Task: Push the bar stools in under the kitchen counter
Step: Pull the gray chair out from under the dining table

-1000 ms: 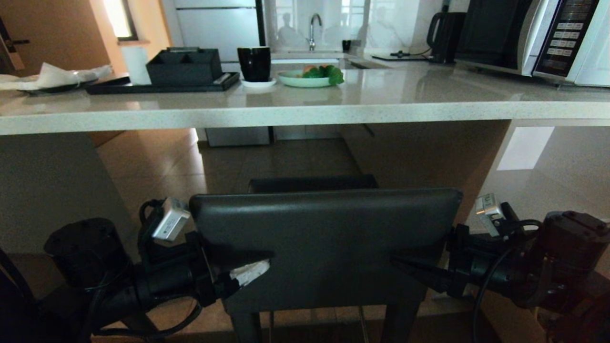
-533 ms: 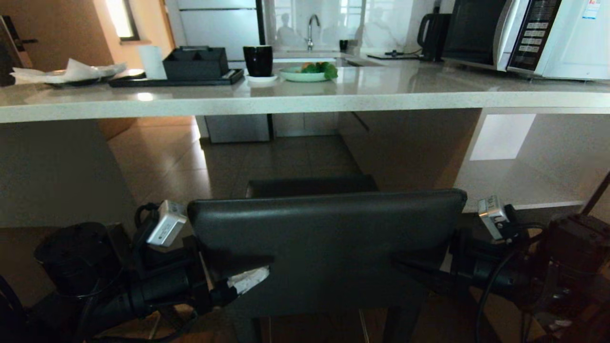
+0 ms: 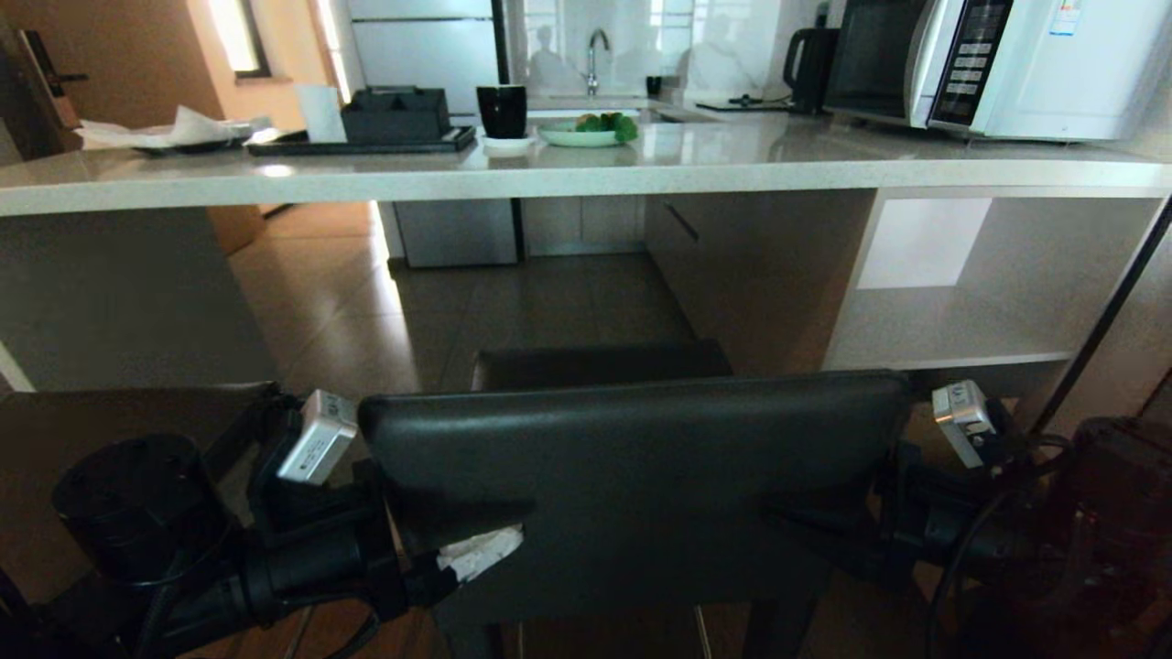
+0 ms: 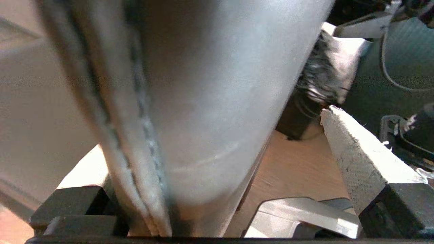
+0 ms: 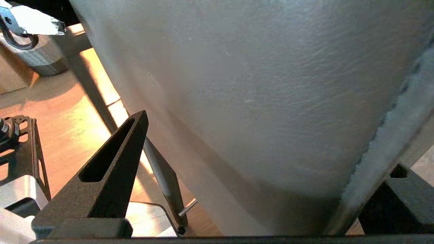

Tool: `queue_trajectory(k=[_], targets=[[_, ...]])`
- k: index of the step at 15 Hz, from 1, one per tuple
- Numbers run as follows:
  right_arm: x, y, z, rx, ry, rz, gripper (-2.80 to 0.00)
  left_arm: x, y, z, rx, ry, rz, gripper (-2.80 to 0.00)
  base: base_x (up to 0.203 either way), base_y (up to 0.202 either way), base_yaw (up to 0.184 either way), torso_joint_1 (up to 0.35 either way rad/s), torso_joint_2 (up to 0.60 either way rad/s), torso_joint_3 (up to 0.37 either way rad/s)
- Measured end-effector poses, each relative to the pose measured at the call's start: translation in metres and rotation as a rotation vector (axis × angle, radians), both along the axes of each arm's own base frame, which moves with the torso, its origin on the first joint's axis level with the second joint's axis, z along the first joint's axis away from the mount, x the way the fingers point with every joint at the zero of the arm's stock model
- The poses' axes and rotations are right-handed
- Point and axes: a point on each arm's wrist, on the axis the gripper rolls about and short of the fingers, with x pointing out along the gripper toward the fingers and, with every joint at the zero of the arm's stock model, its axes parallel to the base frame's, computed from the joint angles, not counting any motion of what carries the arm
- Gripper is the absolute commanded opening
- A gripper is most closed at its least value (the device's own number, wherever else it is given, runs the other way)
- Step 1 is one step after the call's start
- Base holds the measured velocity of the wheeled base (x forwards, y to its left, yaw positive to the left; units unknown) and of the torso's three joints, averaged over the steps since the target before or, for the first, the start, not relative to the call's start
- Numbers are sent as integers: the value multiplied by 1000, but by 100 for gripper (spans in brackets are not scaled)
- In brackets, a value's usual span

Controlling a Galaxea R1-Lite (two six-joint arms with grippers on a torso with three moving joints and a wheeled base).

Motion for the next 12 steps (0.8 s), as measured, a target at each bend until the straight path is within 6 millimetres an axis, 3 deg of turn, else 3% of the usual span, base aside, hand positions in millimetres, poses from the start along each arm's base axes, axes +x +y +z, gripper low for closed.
queue_trajectory(k=[6, 12], targets=[[-2, 0, 0, 0, 1, 1, 0, 0, 0, 1, 0, -3, 1, 0, -189, 0, -2, 3, 4, 2], [-4, -3, -1, -2, 6, -4, 0, 3, 7, 1, -3, -6, 36, 0, -15, 0, -1, -2, 0, 1]])
